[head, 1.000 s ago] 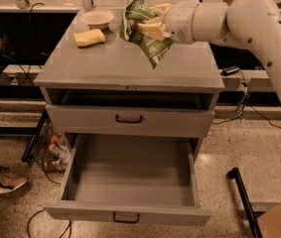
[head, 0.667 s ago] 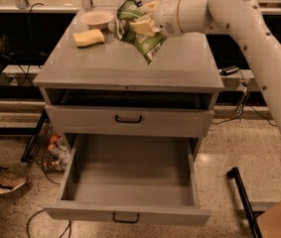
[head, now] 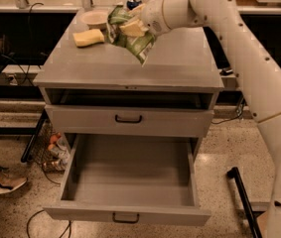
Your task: Pick green jalapeno chip bag from middle drawer and place on counter
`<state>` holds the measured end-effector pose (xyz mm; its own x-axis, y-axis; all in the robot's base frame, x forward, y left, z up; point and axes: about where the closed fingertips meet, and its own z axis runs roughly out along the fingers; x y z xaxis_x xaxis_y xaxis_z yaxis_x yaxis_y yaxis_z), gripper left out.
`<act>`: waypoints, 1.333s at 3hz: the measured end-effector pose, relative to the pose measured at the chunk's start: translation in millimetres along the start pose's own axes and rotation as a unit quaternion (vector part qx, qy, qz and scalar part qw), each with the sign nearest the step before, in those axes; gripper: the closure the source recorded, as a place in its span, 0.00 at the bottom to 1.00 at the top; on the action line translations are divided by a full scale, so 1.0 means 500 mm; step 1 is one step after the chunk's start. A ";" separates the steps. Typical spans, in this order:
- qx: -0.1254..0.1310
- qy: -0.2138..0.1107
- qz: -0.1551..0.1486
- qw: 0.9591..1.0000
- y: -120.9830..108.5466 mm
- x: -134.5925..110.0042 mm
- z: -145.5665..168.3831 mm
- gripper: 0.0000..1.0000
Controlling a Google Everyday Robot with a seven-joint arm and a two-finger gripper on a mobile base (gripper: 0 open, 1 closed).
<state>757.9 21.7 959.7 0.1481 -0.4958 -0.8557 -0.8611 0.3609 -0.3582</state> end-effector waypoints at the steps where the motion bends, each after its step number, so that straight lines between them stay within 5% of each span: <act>1: -0.011 0.004 0.001 1.000 0.000 0.005 0.024 0.28; 2: -0.019 0.004 0.002 1.000 0.001 0.006 0.041 0.00; 4: -0.015 -0.005 0.006 1.000 -0.003 0.009 0.029 0.00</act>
Offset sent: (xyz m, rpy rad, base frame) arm 0.0135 0.0147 -0.0098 -0.0198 0.0284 0.0310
